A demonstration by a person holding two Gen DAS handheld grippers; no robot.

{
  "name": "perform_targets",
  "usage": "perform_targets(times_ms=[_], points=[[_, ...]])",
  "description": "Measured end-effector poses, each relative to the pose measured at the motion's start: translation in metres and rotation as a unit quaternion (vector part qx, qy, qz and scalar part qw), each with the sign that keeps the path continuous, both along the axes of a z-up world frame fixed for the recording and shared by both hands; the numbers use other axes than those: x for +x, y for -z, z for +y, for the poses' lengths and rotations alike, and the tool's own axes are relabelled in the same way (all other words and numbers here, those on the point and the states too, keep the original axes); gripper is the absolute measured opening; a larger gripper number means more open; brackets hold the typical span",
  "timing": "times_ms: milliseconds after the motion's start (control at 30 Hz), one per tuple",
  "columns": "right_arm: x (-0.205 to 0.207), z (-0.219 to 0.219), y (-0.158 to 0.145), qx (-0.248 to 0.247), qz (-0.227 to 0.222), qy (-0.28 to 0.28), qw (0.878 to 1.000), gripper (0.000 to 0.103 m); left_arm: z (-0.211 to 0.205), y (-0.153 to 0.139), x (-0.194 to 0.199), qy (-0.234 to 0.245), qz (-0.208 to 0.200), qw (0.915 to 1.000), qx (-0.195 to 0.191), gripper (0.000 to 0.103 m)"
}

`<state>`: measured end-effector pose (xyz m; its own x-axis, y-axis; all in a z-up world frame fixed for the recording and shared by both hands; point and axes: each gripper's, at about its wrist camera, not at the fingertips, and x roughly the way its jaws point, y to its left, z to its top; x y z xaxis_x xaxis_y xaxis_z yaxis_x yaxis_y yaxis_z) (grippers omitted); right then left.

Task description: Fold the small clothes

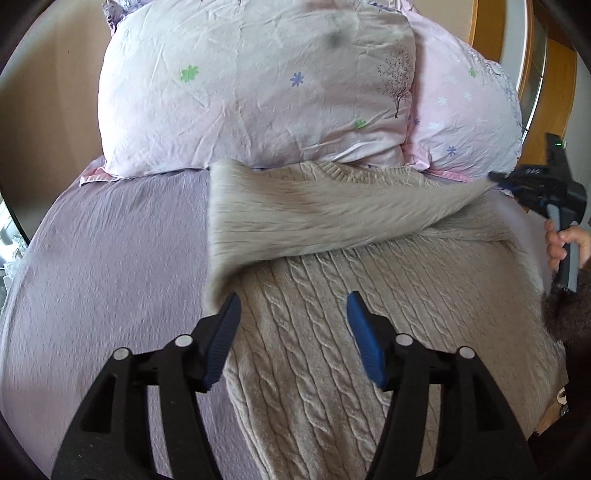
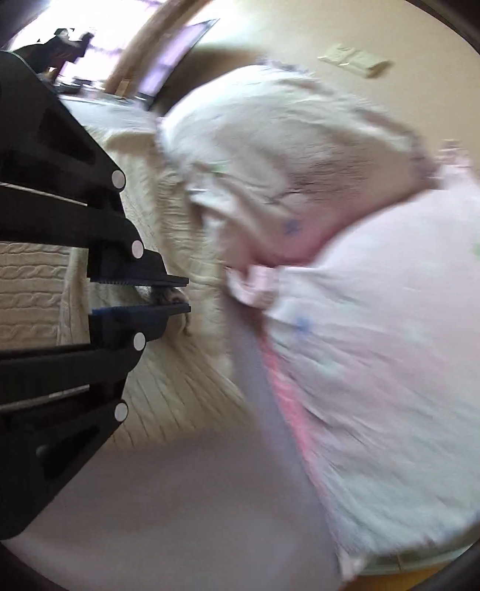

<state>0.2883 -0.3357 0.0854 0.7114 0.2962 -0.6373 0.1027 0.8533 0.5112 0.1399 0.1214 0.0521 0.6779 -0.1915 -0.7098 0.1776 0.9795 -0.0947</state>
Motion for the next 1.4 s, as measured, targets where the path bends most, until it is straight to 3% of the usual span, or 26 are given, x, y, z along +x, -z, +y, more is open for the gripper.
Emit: perform_targets(times_ms=[67, 133, 167, 233, 267, 300, 367, 500, 667, 833, 900, 1000, 1067, 1133, 1167, 1267, 1400], points=[[-0.007, -0.013, 0.002, -0.035, 0.011, 0.043, 0.998, 0.009, 0.000, 0.000, -0.003, 0.002, -0.001, 1.0000, -0.004, 0.063], [-0.003, -0.020, 0.022, -0.074, 0.070, 0.059, 0.993, 0.010, 0.001, -0.001, -0.007, 0.005, 0.003, 0.9999, -0.012, 0.064], [-0.002, -0.024, 0.038, -0.077, 0.111, 0.056, 0.989, 0.010, 0.003, -0.001, -0.010, 0.006, 0.008, 0.9997, -0.020, 0.064], [-0.011, -0.032, 0.048, -0.044, 0.133, 0.054, 0.989, 0.014, 0.010, -0.002, -0.020, 0.010, 0.018, 0.9989, -0.043, 0.066], [-0.024, -0.035, 0.043, -0.031, 0.121, 0.046, 0.991, 0.029, 0.015, -0.001, -0.026, 0.012, 0.024, 0.9982, -0.054, 0.067], [-0.032, -0.037, 0.039, -0.029, 0.111, 0.043, 0.993, 0.057, 0.018, -0.001, -0.031, 0.015, 0.028, 0.9976, -0.062, 0.068], [-0.062, -0.042, 0.025, -0.022, 0.074, 0.033, 0.997, 0.076, 0.028, 0.003, -0.048, 0.023, 0.041, 0.9952, -0.086, 0.068], [-0.111, -0.046, 0.020, -0.015, 0.069, 0.001, 0.997, 0.074, 0.041, 0.010, -0.078, 0.031, 0.065, 0.9902, -0.120, 0.067], [-0.163, -0.053, 0.042, 0.018, 0.100, -0.024, 0.995, 0.052, 0.045, 0.019, -0.113, 0.047, 0.085, 0.9853, -0.141, 0.064], [-0.212, -0.045, 0.054, 0.039, 0.103, -0.040, 0.993, 0.048, 0.041, 0.033, -0.136, 0.047, 0.113, 0.9830, -0.137, 0.061], [-0.226, -0.038, 0.053, 0.050, 0.098, -0.057, 0.992, 0.048, 0.042, 0.033, -0.144, 0.045, 0.107, 0.9841, -0.135, 0.060], [-0.243, -0.023, 0.051, 0.056, 0.097, -0.105, 0.988, 0.045, 0.042, 0.034, -0.156, 0.036, 0.109, 0.9834, -0.141, 0.045], [-0.252, -0.010, 0.050, 0.053, 0.099, -0.137, 0.984, 0.041, 0.040, 0.035, -0.159, 0.034, 0.116, 0.9823, -0.143, 0.025], [-0.258, -0.001, 0.052, 0.054, 0.107, -0.163, 0.979, 0.020, 0.035, 0.038, -0.163, 0.034, 0.123, 0.9821, -0.139, 0.015], [-0.260, 0.003, 0.055, 0.062, 0.112, -0.174, 0.976, 0.010, 0.034, 0.038, -0.163, 0.035, 0.123, 0.9822, -0.137, 0.011], [-0.261, 0.001, 0.052, 0.077, 0.096, -0.167, 0.978, 0.009, 0.029, 0.036, -0.159, 0.044, 0.118, 0.9818, -0.142, 0.009], [-0.249, -0.010, 0.030, 0.114, 0.027, -0.149, 0.982, 0.009, 0.027, 0.015, -0.146, 0.062, 0.077, 0.9857, -0.136, 0.008]])
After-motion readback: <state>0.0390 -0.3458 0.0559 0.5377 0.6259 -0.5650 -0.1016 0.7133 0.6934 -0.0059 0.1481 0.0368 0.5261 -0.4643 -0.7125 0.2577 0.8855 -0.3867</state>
